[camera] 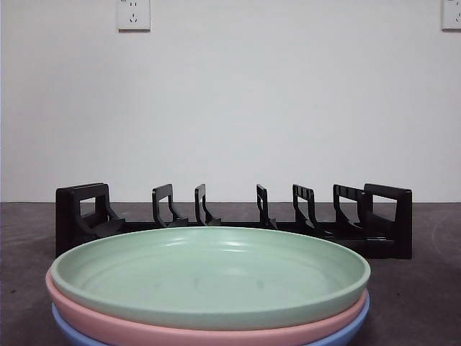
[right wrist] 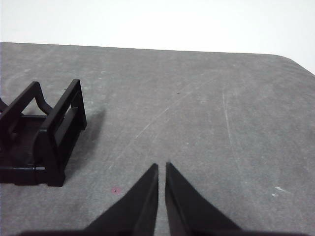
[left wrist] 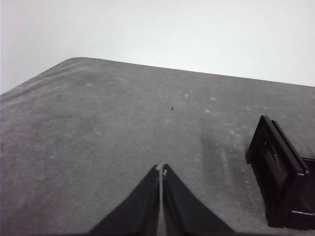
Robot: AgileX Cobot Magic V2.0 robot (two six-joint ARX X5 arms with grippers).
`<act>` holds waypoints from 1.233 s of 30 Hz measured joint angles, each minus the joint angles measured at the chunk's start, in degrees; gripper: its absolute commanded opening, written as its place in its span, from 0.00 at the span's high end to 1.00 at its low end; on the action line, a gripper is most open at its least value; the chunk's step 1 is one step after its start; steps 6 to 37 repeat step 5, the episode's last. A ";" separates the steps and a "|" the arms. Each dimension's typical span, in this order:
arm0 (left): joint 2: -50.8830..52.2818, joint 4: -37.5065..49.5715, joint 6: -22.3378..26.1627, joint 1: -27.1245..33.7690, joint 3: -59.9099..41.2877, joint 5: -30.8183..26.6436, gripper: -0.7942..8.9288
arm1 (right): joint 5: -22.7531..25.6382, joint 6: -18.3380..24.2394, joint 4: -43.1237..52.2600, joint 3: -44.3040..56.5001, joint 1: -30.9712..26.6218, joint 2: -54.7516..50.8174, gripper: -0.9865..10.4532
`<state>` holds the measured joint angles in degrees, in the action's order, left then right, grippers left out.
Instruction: Place the plate
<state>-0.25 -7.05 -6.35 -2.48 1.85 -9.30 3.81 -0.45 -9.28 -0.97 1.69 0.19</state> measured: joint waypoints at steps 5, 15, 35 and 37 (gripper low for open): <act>0.02 0.00 0.00 0.00 0.00 0.00 0.91 | 0.00 0.00 0.00 0.00 0.00 0.00 0.89; 0.02 0.00 0.00 0.00 0.00 0.00 0.91 | 0.00 0.00 0.00 0.00 0.00 0.00 0.89; 0.02 0.00 0.00 0.00 0.00 0.00 0.91 | 0.00 0.00 0.00 0.00 0.00 0.00 0.89; 0.02 0.00 0.00 0.00 0.00 0.00 0.91 | 0.00 0.00 0.00 0.00 0.00 0.00 0.89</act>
